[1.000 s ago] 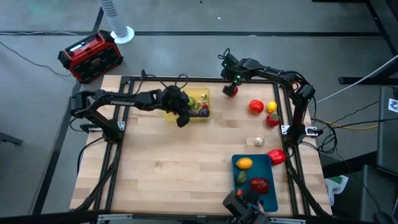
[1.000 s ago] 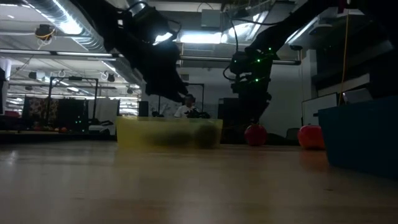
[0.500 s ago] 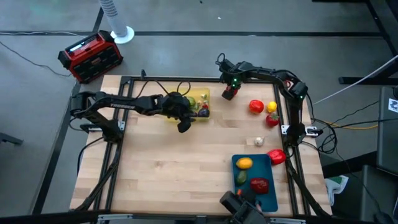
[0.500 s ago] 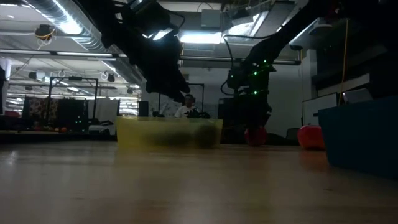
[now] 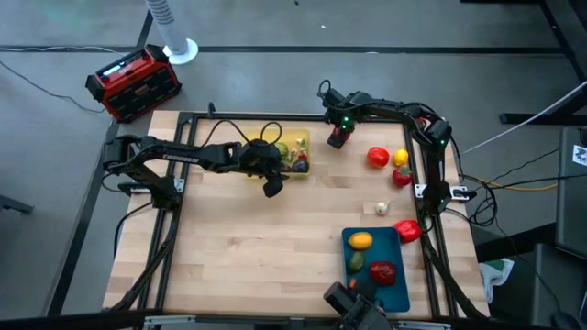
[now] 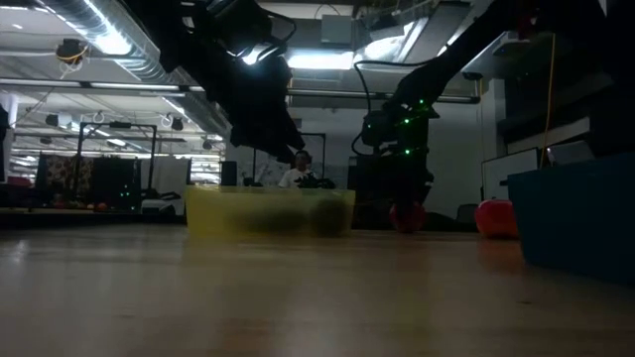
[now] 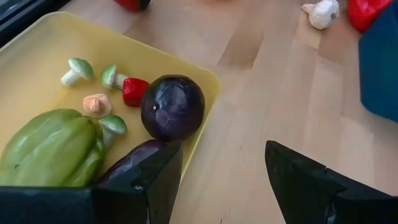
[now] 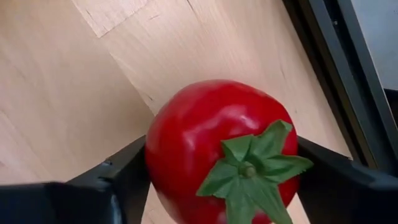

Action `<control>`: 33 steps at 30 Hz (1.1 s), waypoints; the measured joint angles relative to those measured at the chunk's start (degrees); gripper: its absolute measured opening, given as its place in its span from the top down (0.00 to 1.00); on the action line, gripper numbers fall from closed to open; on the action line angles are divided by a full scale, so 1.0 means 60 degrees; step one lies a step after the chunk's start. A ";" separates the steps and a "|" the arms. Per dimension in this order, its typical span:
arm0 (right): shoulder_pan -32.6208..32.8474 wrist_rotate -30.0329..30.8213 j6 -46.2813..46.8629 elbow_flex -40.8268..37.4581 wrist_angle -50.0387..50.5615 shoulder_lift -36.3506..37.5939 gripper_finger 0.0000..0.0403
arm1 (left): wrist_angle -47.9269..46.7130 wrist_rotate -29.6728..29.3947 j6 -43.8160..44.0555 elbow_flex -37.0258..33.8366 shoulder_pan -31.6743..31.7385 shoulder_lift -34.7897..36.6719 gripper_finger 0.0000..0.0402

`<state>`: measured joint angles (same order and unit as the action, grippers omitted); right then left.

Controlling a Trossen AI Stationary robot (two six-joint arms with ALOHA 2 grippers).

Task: Sort produce into baskets
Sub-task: Put the red tomato into the blue bin

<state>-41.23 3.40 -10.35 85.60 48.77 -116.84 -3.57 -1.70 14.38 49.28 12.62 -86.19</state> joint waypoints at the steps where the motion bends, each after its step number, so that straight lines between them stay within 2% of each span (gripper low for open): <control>1: 0.0009 0.0000 0.0000 0.0004 0.0072 0.0001 0.26 | 0.0000 -0.0003 0.0043 0.0000 0.0000 0.0000 0.44; 7: 0.0383 0.0007 -0.0004 0.0000 0.1126 0.0349 0.24 | -0.0004 -0.0014 0.0078 0.0004 -0.0089 0.0000 0.44; 11: 0.0944 0.0004 0.0090 0.0000 0.1678 0.1051 0.23 | -0.0004 -0.0010 -0.0125 0.0004 -0.0106 0.0000 0.44; 17: 0.2101 0.0007 0.1023 0.0000 0.2415 0.2288 0.23 | -0.0004 -0.0010 -0.0026 0.0004 -0.0102 0.0000 0.44; 25: 0.4676 -0.0004 0.2719 0.0000 0.3754 0.3377 0.22 | -0.0007 -0.0010 -0.0023 0.0004 -0.0098 -0.0004 0.44; 33: 0.7611 -0.0004 0.4471 0.0000 0.4448 0.3486 0.22 | -0.0084 -0.0010 -0.0027 0.0007 -0.0098 -0.0007 0.44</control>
<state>4.43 3.38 16.48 85.60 75.46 -95.92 -4.08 -1.76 14.22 49.32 12.03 -86.24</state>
